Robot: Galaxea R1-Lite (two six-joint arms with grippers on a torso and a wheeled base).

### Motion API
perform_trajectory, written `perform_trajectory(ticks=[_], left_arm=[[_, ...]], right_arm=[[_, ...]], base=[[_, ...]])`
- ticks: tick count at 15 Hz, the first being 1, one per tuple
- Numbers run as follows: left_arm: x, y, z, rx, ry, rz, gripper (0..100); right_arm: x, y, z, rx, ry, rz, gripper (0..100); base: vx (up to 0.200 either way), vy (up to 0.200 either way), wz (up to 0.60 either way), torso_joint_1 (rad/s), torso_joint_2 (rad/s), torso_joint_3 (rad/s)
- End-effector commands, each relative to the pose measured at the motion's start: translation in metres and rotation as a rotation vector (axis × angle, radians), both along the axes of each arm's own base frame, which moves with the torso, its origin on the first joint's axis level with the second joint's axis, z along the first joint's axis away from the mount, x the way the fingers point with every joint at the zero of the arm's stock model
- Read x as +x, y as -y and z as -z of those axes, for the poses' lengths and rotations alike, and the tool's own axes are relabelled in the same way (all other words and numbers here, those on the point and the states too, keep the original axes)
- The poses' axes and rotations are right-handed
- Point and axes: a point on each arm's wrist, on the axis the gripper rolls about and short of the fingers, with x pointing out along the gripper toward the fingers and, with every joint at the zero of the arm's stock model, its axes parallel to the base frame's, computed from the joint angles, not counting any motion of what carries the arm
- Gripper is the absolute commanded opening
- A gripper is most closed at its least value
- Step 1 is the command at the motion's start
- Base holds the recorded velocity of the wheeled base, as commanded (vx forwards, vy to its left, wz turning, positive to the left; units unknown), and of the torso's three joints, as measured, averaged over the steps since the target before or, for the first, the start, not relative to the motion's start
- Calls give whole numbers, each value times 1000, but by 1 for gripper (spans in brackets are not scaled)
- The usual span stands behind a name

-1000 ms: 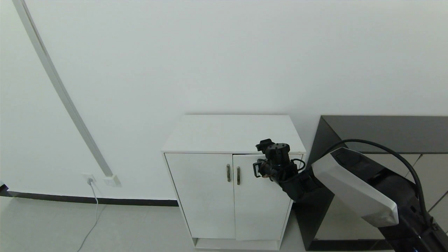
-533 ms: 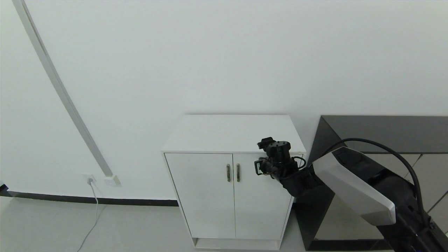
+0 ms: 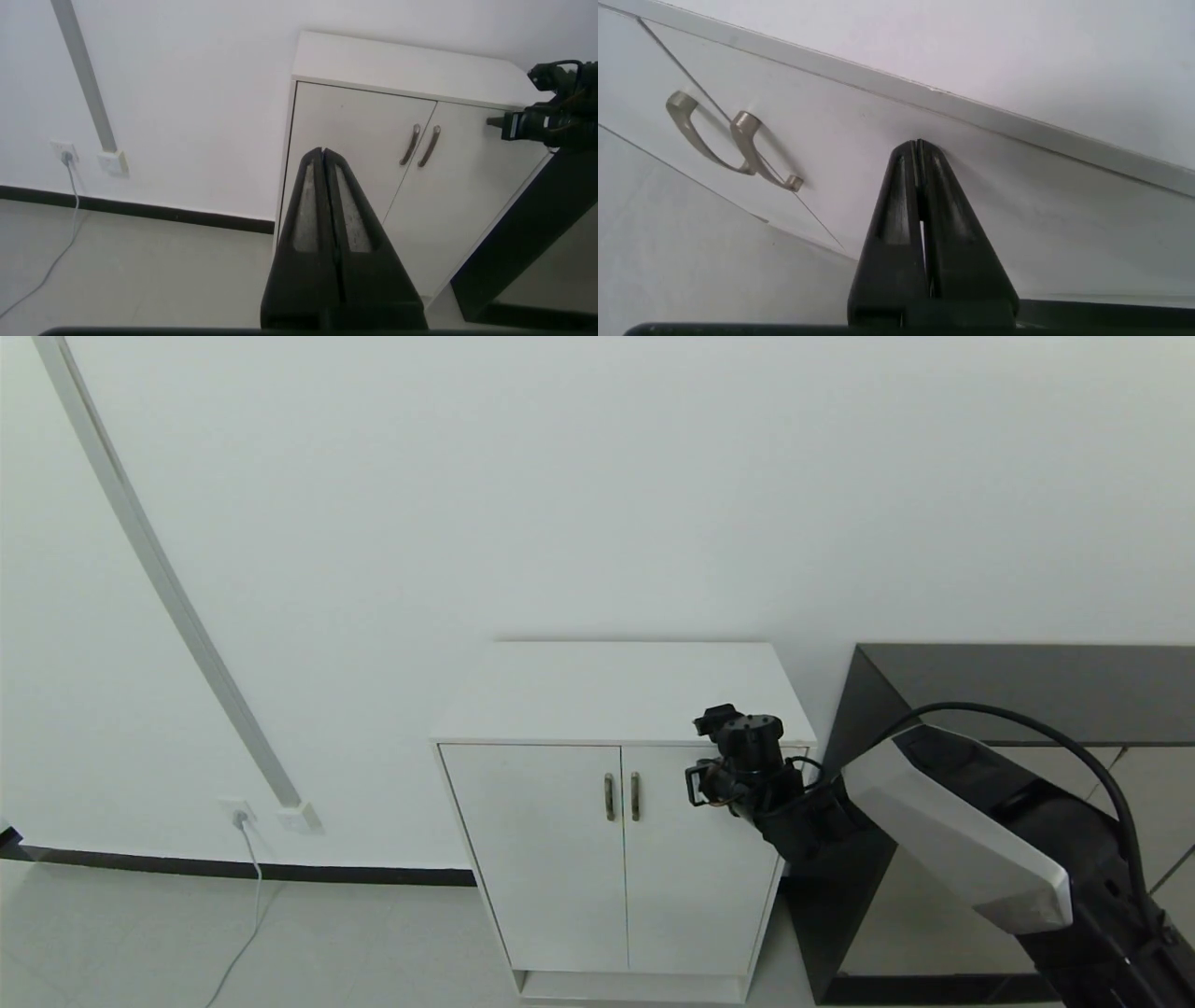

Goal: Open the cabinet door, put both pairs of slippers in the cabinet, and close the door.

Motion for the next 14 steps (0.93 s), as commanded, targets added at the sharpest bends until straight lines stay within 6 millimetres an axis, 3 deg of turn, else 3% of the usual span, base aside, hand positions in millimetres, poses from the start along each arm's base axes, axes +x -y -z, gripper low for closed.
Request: perform_trajectory(ticks=[1, 4, 7, 11, 14], left_arm=[[0, 0, 0, 0, 0, 0, 0], [0, 0, 0, 0, 0, 0, 0], [0, 0, 0, 0, 0, 0, 0], [0, 0, 0, 0, 0, 0, 0], [0, 0, 0, 0, 0, 0, 0]], right_arm=[[-9, 5, -17, 11, 23, 0, 0], [-25, 17, -31, 3, 3, 7, 0], [-49, 42, -54, 13, -23, 42, 0], [-90, 110, -86, 5, -35, 170, 0], [-110, 163, -88, -2, -37, 297, 0]], base=[[0, 0, 0, 0, 0, 0], [0, 0, 0, 0, 0, 0], [0, 0, 0, 0, 0, 0], [0, 0, 0, 0, 0, 0], [0, 0, 0, 0, 0, 0]])
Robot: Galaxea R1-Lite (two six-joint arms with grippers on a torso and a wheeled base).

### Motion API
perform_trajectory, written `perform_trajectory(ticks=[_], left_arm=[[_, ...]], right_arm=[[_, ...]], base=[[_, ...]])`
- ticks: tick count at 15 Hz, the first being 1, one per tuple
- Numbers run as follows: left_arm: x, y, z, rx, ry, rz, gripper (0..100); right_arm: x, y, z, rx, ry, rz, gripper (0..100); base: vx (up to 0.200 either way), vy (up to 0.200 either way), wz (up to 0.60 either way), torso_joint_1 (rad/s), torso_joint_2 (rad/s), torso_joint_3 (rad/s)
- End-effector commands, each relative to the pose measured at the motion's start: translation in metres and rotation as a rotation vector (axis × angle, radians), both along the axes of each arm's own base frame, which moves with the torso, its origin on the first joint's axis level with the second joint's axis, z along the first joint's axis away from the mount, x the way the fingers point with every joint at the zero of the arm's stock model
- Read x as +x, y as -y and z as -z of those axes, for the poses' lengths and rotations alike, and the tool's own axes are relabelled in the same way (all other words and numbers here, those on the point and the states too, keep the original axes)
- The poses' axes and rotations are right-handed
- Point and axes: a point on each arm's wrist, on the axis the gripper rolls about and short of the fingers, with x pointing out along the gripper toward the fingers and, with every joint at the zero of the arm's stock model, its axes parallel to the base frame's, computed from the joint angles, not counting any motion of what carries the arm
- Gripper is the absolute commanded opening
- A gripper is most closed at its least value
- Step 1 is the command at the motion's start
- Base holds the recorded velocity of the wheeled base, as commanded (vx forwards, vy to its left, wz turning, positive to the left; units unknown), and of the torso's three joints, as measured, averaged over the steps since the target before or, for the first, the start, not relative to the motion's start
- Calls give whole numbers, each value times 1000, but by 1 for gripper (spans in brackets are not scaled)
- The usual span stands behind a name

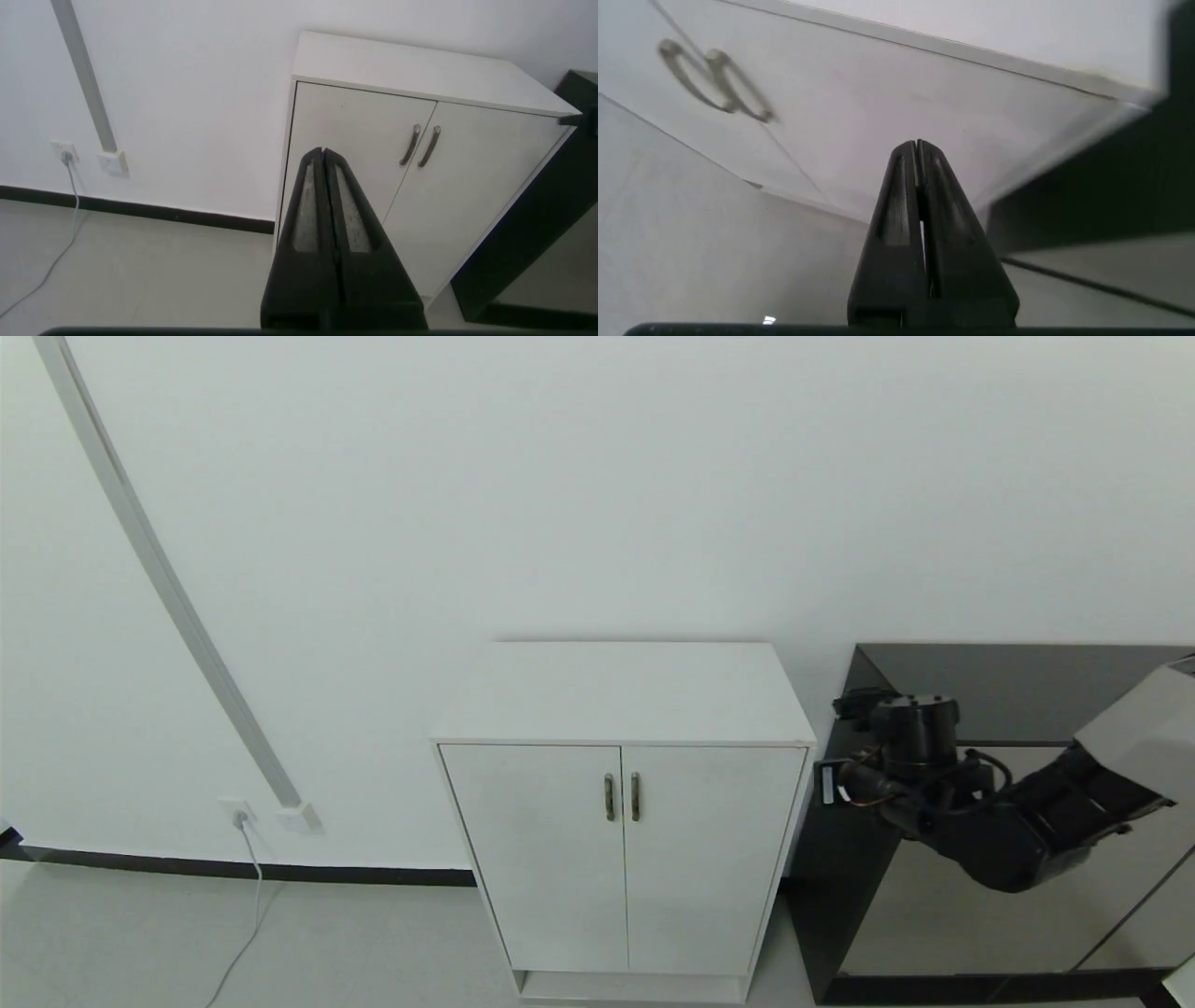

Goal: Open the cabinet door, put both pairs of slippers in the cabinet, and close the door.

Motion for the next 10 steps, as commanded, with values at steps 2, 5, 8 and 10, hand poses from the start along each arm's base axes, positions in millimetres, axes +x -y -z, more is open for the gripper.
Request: perform_trajectory(ticks=[2, 5, 8, 10], left_arm=[[0, 0, 0, 0, -1, -1, 0], [0, 0, 0, 0, -3, -1, 0], [0, 0, 0, 0, -1, -1, 0], [0, 0, 0, 0, -1, -1, 0]], right_arm=[[-24, 69, -17, 6, 25, 167, 0], [-51, 98, -21, 18, 43, 203, 0], [-77, 105, -25, 22, 39, 196, 0], [-110, 95, -27, 26, 30, 136, 0]], base=[[0, 0, 0, 0, 0, 0], [0, 0, 0, 0, 0, 0], [0, 0, 0, 0, 0, 0], [0, 0, 0, 0, 0, 0]])
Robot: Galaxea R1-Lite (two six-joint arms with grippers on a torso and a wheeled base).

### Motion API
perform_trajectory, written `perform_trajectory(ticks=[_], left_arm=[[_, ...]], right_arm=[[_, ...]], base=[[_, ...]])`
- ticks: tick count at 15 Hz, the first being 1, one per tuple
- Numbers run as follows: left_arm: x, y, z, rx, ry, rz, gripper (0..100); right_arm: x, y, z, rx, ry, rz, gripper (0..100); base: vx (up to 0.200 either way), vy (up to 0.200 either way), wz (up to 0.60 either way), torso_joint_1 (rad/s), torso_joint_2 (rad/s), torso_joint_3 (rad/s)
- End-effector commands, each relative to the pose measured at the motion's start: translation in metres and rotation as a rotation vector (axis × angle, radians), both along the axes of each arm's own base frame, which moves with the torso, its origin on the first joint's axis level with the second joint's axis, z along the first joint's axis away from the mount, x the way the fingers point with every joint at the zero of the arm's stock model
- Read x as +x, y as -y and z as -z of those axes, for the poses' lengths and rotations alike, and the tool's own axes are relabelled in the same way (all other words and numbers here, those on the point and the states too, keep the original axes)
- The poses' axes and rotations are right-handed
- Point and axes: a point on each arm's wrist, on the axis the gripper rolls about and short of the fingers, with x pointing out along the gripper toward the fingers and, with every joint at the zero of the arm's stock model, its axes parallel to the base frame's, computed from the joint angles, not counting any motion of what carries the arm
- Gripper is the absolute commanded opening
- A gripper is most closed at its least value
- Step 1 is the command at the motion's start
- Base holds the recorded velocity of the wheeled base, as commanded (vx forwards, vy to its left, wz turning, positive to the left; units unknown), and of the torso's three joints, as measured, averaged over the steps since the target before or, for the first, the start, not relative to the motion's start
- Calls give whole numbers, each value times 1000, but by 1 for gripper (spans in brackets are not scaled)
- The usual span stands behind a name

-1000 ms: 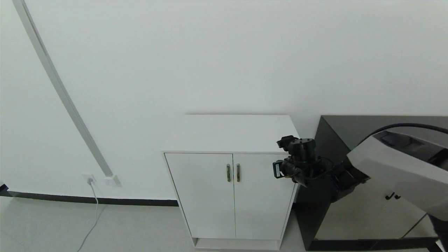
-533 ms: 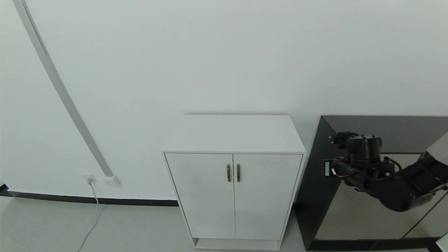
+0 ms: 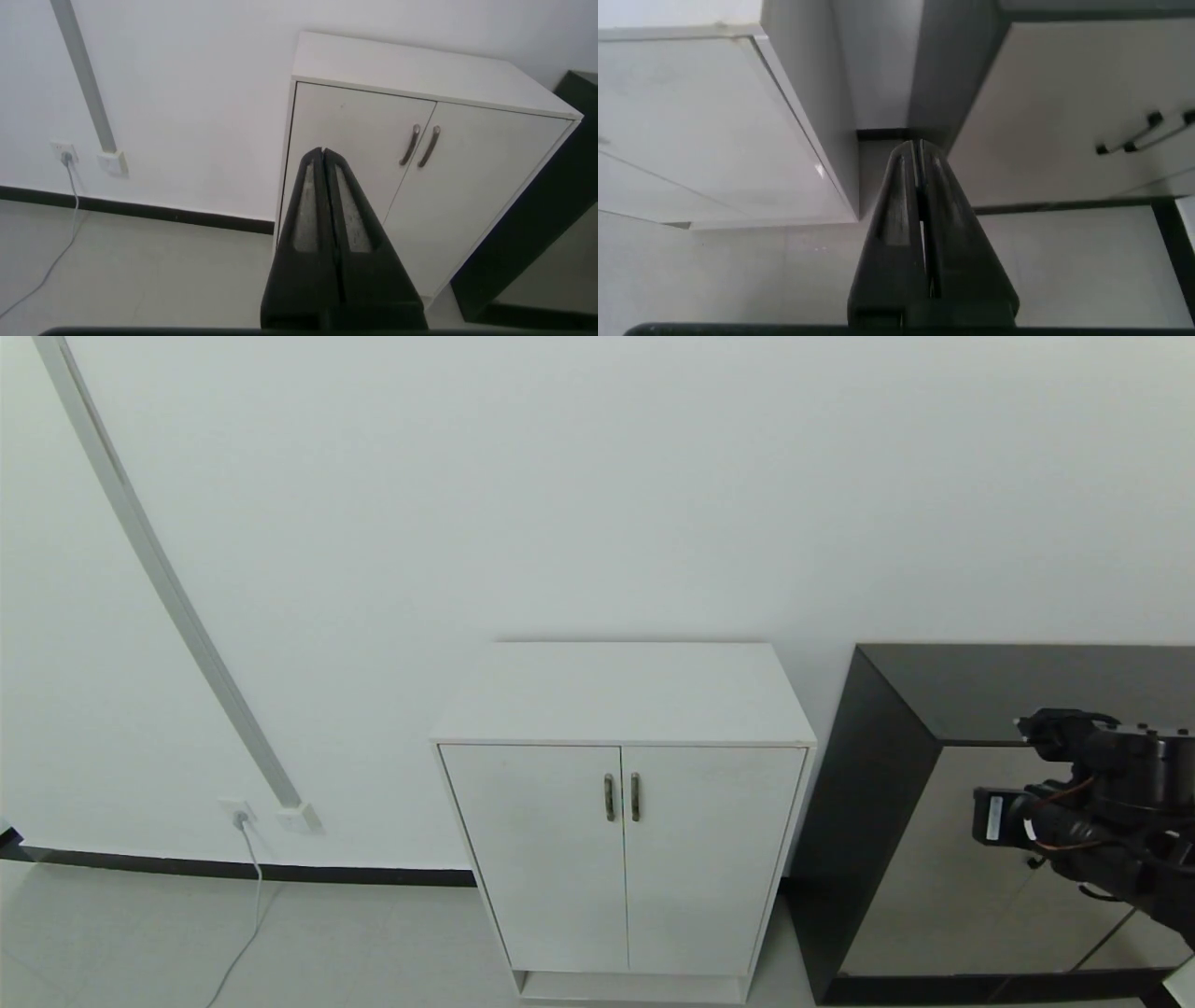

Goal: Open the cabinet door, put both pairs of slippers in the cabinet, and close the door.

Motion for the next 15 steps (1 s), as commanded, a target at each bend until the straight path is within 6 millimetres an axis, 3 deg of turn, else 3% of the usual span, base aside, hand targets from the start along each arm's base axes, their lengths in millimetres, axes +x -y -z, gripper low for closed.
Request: perform_trajectory(ticks=[1, 4, 9, 15], left_arm=[[0, 0, 0, 0, -1, -1, 0], [0, 0, 0, 0, -1, -1, 0], [0, 0, 0, 0, -1, -1, 0], [0, 0, 0, 0, -1, -1, 0]], right_arm=[[-36, -11, -7, 1, 11, -57, 0], [-68, -16, -4, -1, 6, -99, 0], [-119, -7, -6, 0, 45, -107, 0], [-158, 0, -5, -17, 49, -133, 0]], base=[[0, 0, 0, 0, 0, 0], [0, 0, 0, 0, 0, 0], [0, 0, 0, 0, 0, 0], [0, 0, 0, 0, 0, 0]])
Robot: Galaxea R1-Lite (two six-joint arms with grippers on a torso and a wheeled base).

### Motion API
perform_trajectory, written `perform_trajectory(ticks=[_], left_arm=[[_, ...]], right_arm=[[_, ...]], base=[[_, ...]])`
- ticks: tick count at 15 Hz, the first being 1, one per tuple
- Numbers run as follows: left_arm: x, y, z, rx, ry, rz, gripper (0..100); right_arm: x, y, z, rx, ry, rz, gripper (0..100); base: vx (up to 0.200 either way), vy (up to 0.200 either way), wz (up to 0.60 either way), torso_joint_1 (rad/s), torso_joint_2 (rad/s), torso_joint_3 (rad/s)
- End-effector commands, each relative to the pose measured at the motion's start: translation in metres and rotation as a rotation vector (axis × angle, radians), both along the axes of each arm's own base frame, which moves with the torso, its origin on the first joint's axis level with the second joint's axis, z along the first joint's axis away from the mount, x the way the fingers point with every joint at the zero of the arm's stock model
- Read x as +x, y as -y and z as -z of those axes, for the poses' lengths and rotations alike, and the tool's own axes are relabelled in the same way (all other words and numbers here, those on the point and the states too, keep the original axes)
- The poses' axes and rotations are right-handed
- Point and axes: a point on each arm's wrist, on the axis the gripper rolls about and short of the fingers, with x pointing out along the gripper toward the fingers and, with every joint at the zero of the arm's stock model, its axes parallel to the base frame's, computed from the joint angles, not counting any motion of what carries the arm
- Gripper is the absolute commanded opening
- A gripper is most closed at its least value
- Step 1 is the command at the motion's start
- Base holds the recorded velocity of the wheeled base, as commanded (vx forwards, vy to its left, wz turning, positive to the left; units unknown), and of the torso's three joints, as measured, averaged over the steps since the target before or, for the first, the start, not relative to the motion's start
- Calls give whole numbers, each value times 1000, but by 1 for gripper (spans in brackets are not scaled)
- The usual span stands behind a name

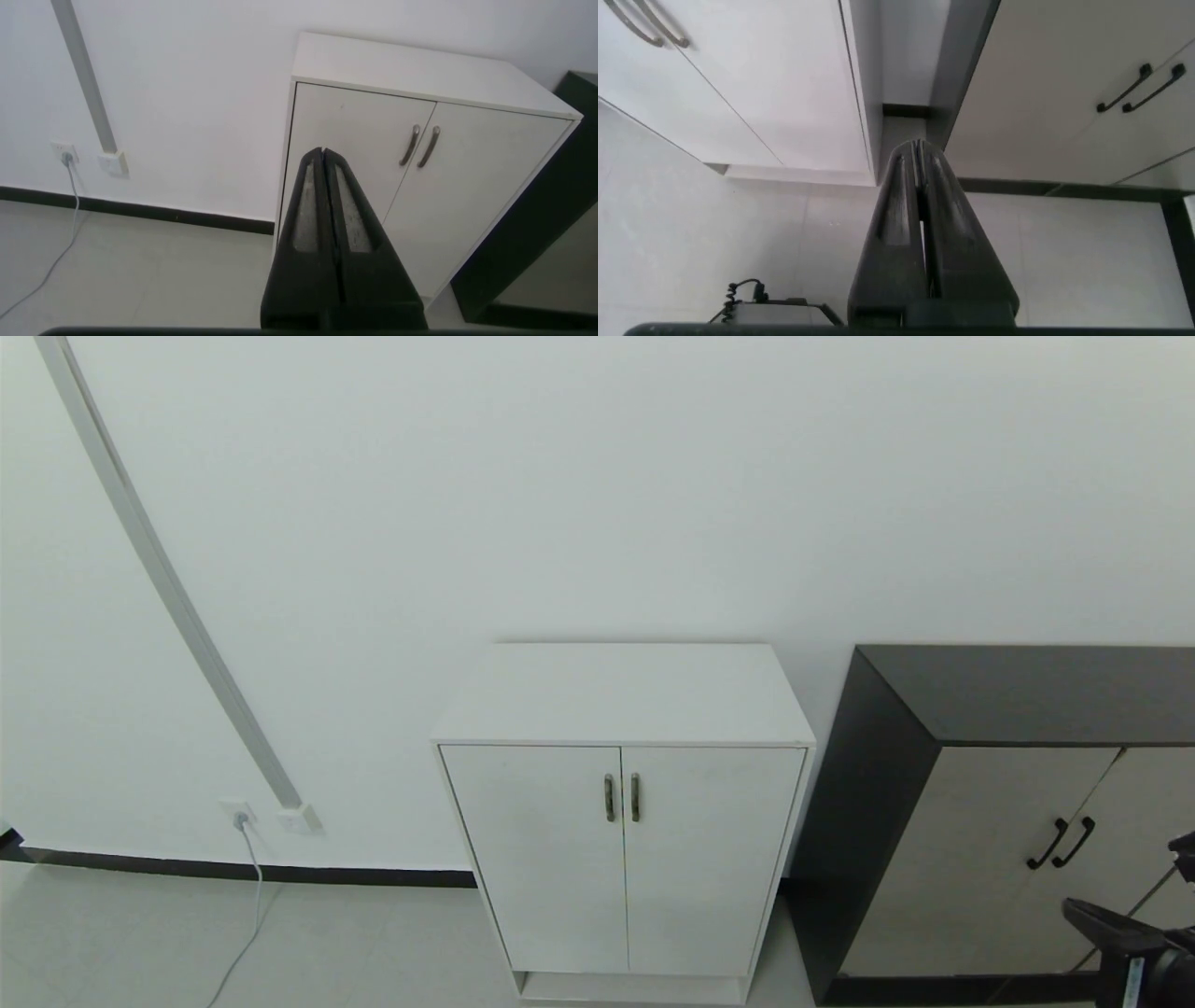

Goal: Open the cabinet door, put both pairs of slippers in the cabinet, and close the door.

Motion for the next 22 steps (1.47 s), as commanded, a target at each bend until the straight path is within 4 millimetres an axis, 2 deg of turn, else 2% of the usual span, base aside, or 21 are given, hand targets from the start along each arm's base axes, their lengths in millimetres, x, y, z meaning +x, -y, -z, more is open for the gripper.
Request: perform_trajectory(ticks=[1, 4, 8, 9, 10, 13, 22], left_arm=[[0, 0, 0, 0, -1, 0, 0], [0, 0, 0, 0, -1, 0, 0], [0, 0, 0, 0, -1, 0, 0], [0, 0, 0, 0, -1, 0, 0], [0, 0, 0, 0, -3, 0, 0], [0, 0, 0, 0, -1, 0, 0], [0, 0, 0, 0, -1, 1, 0]], right_arm=[[-21, 3, -4, 9, 18, -40, 0], [-41, 6, -1, 14, -16, -69, 0], [-77, 11, 11, 28, -81, -120, 0], [-77, 11, 11, 28, -81, -120, 0], [-90, 13, 17, 21, -102, -129, 0], [-106, 15, 26, 9, -123, -197, 0], [-115, 16, 27, -3, -53, -297, 0]], base=[[0, 0, 0, 0, 0, 0], [0, 0, 0, 0, 0, 0], [0, 0, 0, 0, 0, 0], [0, 0, 0, 0, 0, 0], [0, 0, 0, 0, 0, 0], [0, 0, 0, 0, 0, 0], [0, 0, 0, 0, 0, 0]])
